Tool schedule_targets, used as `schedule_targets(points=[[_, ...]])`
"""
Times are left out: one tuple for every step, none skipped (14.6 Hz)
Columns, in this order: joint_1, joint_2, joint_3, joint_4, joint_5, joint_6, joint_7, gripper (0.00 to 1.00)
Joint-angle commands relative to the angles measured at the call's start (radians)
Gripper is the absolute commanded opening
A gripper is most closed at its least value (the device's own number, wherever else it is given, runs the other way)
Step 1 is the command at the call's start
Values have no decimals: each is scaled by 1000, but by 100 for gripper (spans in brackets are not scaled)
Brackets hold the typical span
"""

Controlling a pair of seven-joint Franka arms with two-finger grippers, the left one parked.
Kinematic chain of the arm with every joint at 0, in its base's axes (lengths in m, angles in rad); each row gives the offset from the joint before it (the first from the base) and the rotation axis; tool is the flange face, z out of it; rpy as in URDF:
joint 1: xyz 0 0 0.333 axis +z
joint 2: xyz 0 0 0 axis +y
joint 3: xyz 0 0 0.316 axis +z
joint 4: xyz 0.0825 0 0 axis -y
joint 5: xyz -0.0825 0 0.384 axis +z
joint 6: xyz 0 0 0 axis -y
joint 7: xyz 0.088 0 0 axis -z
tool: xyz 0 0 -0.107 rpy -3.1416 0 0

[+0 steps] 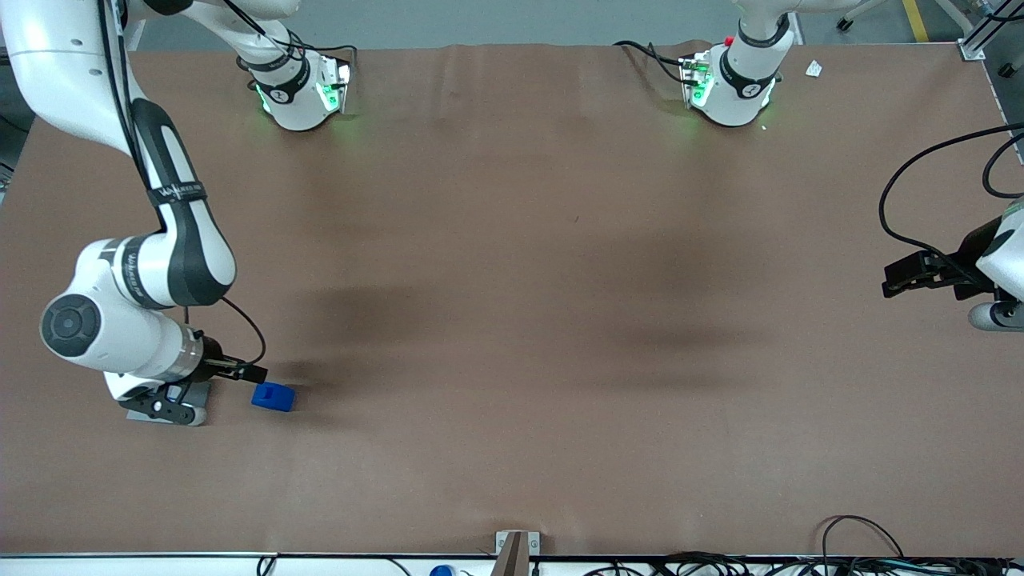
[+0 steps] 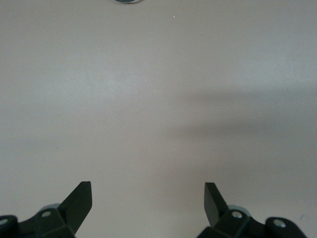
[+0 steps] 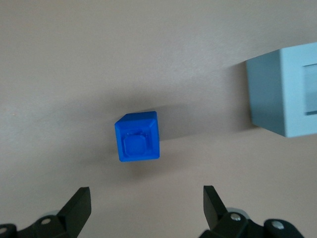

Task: Insert blue part into gray base with right arm
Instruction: 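Lower the right gripper and close it on the blue block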

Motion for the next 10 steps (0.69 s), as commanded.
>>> schedule_targets(points=[[14,28,2,-7,-8,43,13,100],[17,35,0,-7,-8,52,13,100],[23,42,0,-5,-10,66,13,100],[28,50,0,-5,-13,85,10,100],[29,58,0,-5,-25,104,10,100],[25,64,0,-5,-39,118,10,100],[22,65,0,-5,-41,121,10,100],[20,65,0,-5,-41,121,15,100],[20,73,0,-4,-42,130,15,100],[15,84,0,-3,-41,154,13,100]])
